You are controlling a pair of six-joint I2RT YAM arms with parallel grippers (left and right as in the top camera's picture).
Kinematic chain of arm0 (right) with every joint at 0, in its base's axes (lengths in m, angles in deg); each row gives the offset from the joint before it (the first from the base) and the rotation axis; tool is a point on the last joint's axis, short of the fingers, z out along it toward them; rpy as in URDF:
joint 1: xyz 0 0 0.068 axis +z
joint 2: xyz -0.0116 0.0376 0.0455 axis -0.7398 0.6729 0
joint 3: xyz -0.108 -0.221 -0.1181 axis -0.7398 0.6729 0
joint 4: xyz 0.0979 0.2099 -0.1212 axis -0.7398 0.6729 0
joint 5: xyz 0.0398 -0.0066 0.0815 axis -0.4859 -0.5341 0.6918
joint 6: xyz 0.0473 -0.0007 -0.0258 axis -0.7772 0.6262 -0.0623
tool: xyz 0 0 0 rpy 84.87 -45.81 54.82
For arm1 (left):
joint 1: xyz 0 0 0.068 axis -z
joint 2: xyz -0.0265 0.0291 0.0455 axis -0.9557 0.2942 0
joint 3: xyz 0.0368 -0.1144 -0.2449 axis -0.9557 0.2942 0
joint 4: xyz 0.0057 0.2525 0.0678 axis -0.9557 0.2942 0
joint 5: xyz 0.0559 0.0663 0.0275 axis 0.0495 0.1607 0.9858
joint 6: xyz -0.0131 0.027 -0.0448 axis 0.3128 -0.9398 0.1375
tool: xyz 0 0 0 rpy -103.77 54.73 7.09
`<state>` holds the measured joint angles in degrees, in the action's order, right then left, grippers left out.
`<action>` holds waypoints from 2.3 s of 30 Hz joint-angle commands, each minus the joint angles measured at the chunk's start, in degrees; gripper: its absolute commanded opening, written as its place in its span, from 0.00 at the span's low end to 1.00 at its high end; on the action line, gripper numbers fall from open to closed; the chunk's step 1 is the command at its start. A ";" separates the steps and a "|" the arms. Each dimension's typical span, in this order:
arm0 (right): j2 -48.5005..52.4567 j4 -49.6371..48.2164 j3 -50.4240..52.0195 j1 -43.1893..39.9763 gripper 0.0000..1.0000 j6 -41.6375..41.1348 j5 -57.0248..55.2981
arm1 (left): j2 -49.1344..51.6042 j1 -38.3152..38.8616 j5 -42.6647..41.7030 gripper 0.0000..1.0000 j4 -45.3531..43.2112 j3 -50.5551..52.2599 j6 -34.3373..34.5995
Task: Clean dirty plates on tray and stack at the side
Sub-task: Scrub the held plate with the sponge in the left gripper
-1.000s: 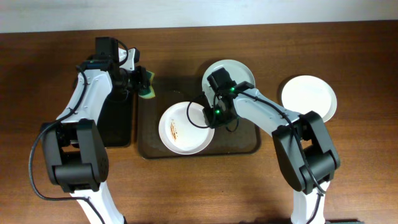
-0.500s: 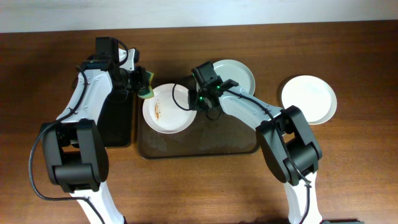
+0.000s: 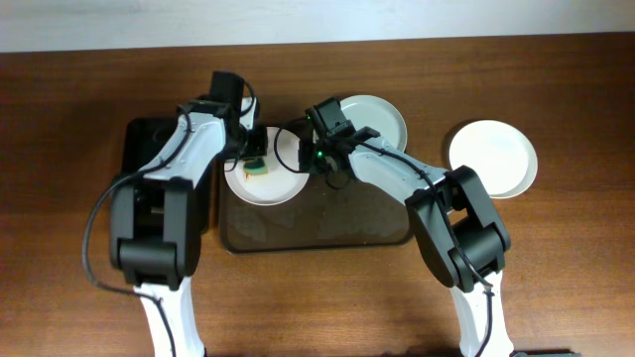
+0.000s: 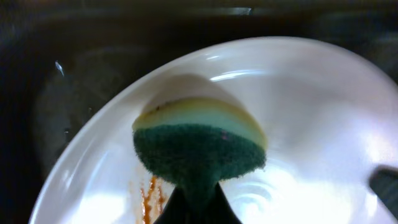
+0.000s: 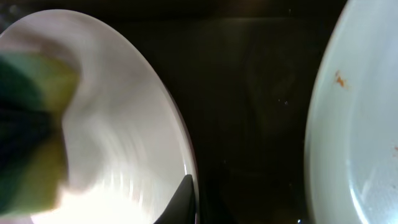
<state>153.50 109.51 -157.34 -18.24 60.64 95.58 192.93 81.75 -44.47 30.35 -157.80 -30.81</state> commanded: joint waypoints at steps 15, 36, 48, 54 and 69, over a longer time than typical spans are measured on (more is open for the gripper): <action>2.03 0.39 -0.44 -0.74 0.04 -0.26 0.42 | 6.01 6.58 6.32 0.01 -1.99 -0.37 -8.90; 2.03 1.25 -0.44 -2.12 0.04 -0.28 0.44 | 5.99 13.40 36.89 0.01 -1.16 5.40 22.38; 2.03 1.51 -0.44 -2.12 0.04 -0.28 0.44 | 5.97 11.69 28.24 0.00 -21.68 5.22 12.79; 2.03 1.49 -0.44 -2.12 0.04 -0.28 0.44 | 5.97 8.79 -2.16 0.01 -3.56 5.11 -1.29; 2.03 1.62 -0.44 -2.12 0.04 -0.26 0.44 | 5.99 -0.09 2.71 0.00 -11.54 5.14 7.93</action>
<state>153.74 110.51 -157.67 -20.36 59.81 96.91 193.79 79.92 -45.09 18.39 -155.35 -22.40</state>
